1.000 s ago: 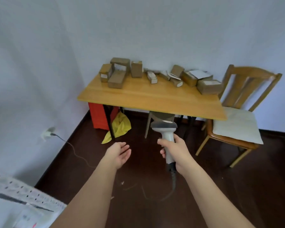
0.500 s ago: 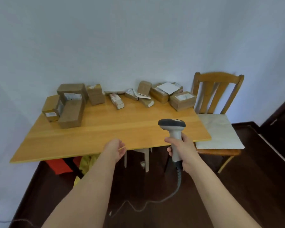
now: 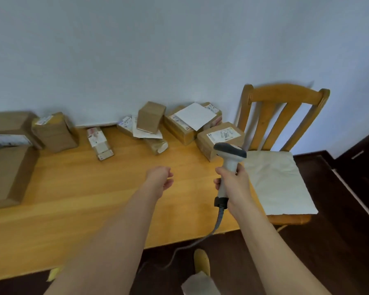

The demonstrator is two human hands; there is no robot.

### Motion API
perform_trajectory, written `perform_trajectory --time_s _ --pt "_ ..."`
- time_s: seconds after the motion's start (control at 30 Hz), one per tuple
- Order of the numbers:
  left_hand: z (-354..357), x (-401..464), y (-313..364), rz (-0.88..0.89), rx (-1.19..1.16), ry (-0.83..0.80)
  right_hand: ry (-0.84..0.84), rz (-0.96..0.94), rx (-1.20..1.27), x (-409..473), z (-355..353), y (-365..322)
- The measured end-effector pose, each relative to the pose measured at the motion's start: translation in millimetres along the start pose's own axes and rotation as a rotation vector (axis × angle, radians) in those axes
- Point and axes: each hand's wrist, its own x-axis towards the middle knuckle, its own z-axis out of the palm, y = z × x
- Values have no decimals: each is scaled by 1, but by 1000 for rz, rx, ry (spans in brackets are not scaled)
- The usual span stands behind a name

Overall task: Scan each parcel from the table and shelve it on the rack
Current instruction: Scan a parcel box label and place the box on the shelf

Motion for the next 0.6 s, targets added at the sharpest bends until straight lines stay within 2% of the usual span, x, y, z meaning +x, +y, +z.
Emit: perform_trajectory --time_s 0.07,0.13,0.27,0.33,0.4,0.53,0.6 --pt "40 23 9 -6 103 5 7 49 -7 43 -10 -9" --pt "75 39 19 89 292 -12 13 79 -16 84 -15 -20" --pt "121 67 35 487 875 -68 24 125 -25 148 -13 -26" --pt "141 87 40 653 1033 -83 6 152 -32 169 -13 -24" --pt "160 107 40 691 1128 -111 -6 178 -44 182 -16 -22" --pt "174 137 33 635 1386 -210 11 198 -87 202 -17 -19" --pt "169 139 32 658 1425 -195 7 208 -100 208 -14 -17"
